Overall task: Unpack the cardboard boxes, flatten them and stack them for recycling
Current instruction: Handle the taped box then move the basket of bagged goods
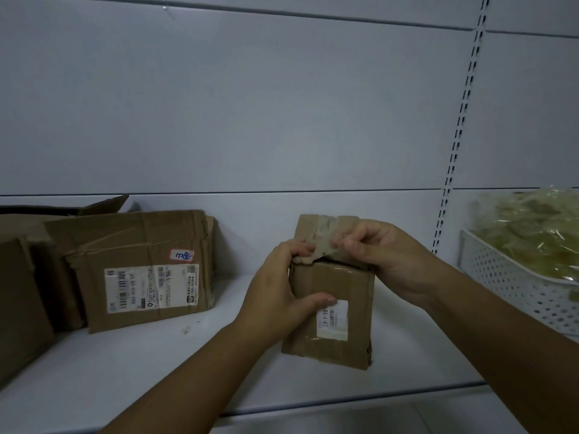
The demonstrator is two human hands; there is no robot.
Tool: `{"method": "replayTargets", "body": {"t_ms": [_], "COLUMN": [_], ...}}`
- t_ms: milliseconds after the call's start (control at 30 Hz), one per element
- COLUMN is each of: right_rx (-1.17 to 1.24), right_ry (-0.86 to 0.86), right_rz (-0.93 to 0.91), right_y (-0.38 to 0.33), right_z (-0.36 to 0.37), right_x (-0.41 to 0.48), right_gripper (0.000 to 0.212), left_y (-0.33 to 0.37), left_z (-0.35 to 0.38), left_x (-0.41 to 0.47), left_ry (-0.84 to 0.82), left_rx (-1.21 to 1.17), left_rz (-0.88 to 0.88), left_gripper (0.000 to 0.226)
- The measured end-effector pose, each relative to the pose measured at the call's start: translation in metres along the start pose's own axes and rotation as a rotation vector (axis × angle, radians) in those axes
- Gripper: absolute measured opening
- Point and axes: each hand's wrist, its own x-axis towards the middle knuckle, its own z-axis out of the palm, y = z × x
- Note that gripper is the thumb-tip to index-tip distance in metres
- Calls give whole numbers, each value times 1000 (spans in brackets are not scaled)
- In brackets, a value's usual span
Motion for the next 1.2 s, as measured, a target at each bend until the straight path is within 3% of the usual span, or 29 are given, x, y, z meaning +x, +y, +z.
{"method": "replayTargets", "body": {"t_ms": [133,367,467,567,667,733,967,1200], "right_rx": [45,-65,-172,-274,-249,-357,-685,-456], "right_ry": [74,404,463,447,458,452,42,335], "right_rz": [20,26,40,70,92,94,82,-7], "right_y": [-1,2,2,-1,-9,-14,-21,13], "right_z": [3,27,31,32,34,34,20,15], "right_x": [3,10,11,13,19,25,37,45], "right_gripper": [9,17,18,17,17,17,21,27], "left_y": [2,5,12,19,23,23,15,21], "left_z": [-2,-7,-4,1,0,-5,-20,-12], "left_x": [1,3,-3,-12,-15,-13,-15,-17], "left_ry": [-9,-73,19,82,14,-44,-104,-18], "left_rx": [0,99,183,335,405,413,503,500], "left_rz": [16,49,130,257,223,237,305,289], "left_gripper": [62,60,62,65,68,69,59,48]}}
